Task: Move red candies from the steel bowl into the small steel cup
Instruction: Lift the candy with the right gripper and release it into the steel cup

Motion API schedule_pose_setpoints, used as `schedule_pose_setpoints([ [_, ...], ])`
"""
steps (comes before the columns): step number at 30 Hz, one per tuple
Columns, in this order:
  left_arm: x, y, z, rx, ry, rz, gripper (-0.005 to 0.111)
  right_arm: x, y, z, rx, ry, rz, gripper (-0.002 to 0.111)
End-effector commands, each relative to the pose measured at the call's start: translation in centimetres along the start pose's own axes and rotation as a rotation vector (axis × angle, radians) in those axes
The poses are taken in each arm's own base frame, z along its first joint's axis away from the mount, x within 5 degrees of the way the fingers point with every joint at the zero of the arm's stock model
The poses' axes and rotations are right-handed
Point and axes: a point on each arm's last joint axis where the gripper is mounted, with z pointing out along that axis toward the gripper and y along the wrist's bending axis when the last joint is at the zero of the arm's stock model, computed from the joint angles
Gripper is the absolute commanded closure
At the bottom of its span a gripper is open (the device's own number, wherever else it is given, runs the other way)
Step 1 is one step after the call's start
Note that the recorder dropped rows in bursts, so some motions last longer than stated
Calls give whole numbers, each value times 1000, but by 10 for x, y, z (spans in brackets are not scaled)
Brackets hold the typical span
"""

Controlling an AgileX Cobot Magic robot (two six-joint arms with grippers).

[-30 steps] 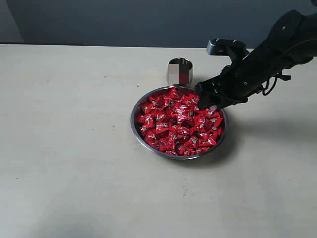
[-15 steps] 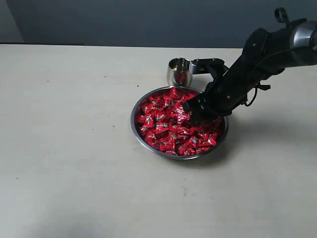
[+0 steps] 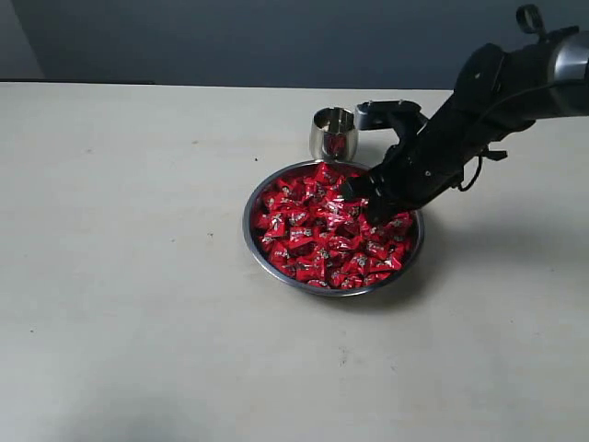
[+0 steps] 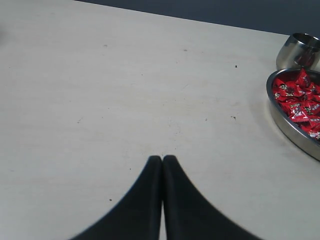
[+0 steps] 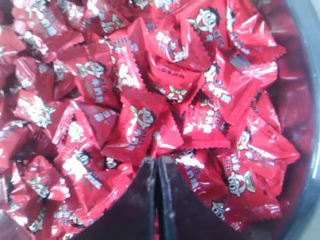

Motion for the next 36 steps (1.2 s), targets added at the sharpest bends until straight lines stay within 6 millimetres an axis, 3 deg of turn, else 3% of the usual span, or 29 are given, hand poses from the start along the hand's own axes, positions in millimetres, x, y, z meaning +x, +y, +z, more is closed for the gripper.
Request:
schedule_pose_setpoints([
  [1, -1, 0, 0, -4, -10, -2, 106, -8, 9, -34, 12, -93, -34, 109],
  [7, -1, 0, 0, -4, -10, -2, 106, -19, 18, -68, 47, -241, -62, 109],
  [12, -1, 0, 0, -4, -10, -2, 106, -50, 19, -81, 59, -338, -89, 109],
  [21, -1, 0, 0, -4, -10, -2, 106, -117, -3, -54, 76, -430, -100, 109],
  [25, -1, 0, 0, -4, -10, -2, 106, -136, -13, -34, 92, -441, -121, 109],
  [30, -1, 0, 0, -4, -10, -2, 106, -144, -20, -12, 84, -416, -121, 109],
  [36, -1, 0, 0, -4, -10, -2, 106, -139, -24, -5, 112, -358, -163, 109],
])
